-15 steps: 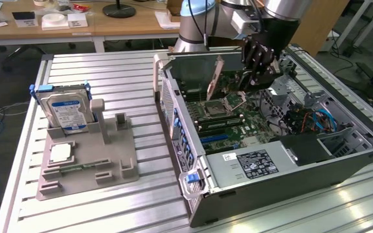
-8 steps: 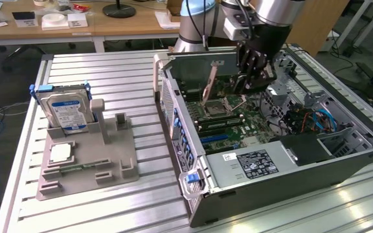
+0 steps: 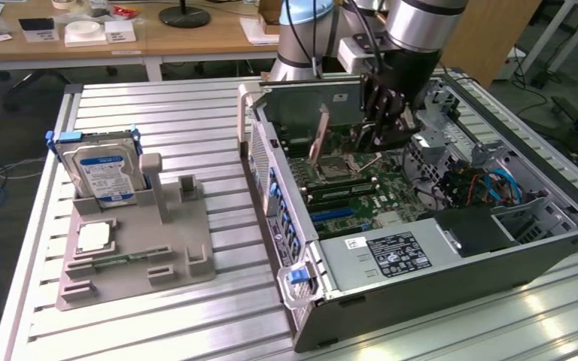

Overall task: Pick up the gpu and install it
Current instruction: 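Insert the gpu into the slot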

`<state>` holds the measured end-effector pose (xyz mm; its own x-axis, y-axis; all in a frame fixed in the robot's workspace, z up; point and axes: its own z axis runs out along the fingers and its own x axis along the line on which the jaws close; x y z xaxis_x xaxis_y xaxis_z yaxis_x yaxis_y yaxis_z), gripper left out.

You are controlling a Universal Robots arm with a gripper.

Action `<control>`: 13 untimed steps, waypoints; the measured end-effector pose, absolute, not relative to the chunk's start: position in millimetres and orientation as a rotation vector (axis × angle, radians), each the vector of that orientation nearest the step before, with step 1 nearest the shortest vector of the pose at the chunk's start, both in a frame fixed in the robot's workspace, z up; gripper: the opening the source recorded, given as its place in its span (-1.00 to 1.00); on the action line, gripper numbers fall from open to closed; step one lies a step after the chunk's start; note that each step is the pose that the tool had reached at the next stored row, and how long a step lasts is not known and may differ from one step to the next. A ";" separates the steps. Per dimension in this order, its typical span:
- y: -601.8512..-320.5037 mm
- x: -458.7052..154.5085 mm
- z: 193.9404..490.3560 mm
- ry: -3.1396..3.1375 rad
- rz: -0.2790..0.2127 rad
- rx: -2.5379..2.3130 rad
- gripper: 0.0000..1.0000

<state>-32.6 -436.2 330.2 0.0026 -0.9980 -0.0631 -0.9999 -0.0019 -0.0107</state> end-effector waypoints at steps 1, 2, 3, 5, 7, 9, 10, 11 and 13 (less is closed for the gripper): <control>-436.1 -33.8 328.4 2.182 0.057 -2.186 -0.44; -436.0 -35.3 326.6 2.182 0.057 -2.186 -0.44; -436.0 -36.7 324.8 2.182 0.057 -2.186 -0.44; -436.1 -37.7 321.0 2.182 0.057 -2.186 -0.44; -437.3 -37.6 317.4 2.181 0.057 -2.187 -0.44; -438.0 -38.0 313.9 2.182 0.057 -2.186 -0.44; -438.0 -39.0 312.1 2.182 0.057 -2.186 -0.44; -438.0 -41.3 310.3 2.182 0.057 -2.186 -0.44; -438.0 -47.2 306.5 2.181 0.057 -2.186 -0.44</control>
<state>-47.2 -438.0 306.5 0.0026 -0.9980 -0.0632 -0.9999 -0.0019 -0.0113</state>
